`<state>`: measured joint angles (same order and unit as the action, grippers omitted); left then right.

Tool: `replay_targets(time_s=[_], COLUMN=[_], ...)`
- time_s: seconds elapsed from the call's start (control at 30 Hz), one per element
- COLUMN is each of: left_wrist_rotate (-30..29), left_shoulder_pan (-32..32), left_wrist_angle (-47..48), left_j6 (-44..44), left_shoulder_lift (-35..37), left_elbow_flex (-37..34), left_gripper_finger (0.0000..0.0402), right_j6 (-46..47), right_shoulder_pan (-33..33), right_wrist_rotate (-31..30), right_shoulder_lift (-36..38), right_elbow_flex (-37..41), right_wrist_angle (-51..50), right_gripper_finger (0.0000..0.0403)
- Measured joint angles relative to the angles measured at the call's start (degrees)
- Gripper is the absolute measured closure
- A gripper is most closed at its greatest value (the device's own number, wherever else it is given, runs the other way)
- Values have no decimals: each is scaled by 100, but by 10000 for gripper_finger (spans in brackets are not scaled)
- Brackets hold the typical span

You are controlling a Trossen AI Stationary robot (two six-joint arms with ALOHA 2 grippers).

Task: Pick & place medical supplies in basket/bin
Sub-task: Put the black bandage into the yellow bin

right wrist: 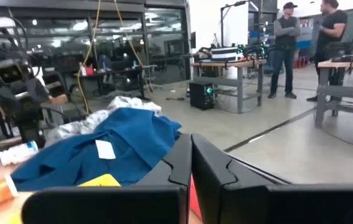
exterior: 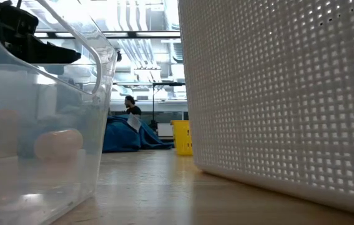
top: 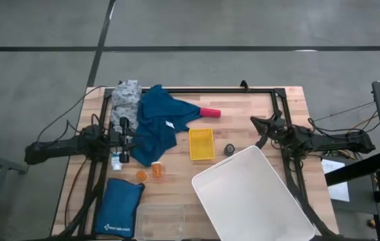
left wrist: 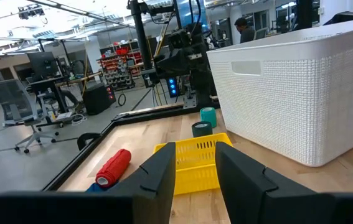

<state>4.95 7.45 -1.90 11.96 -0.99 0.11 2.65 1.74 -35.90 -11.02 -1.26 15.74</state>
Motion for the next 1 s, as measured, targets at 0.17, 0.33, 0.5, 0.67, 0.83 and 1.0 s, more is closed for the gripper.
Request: replay_targets(time_s=[0.17,0.33,0.5,0.67,0.83,1.0], left_wrist_rotate=[0,0,0,0,0,0], left_shoulder_pan=[0,-1,-1,-1,-1,-1], left_wrist_angle=[0,1,1,0,1,0], left_j6=[0,0,0,-1,1,0], left_shoulder_lift=[2,1,1,0,0,1], left_elbow_flex=[1,1,1,0,1,1], left_gripper_finger=[284,284,284,284,284,284], right_j6=[302,1203,1237,1676,2506,3026], right_shoulder_pan=[-4,-6,-58,-186,-618,-1295], right_wrist_rotate=[-275,-564,-572,-317,797,2039], right_shoulder_lift=[-1,-94,-604,-1540,-2670,-3822], right_elbow_flex=[-14,-499,-1452,-2540,-3786,-5019], right_wrist_angle=[-62,-970,-2045,-3191,-4821,-5960], right_gripper_finger=[394,394,394,394,394,394])
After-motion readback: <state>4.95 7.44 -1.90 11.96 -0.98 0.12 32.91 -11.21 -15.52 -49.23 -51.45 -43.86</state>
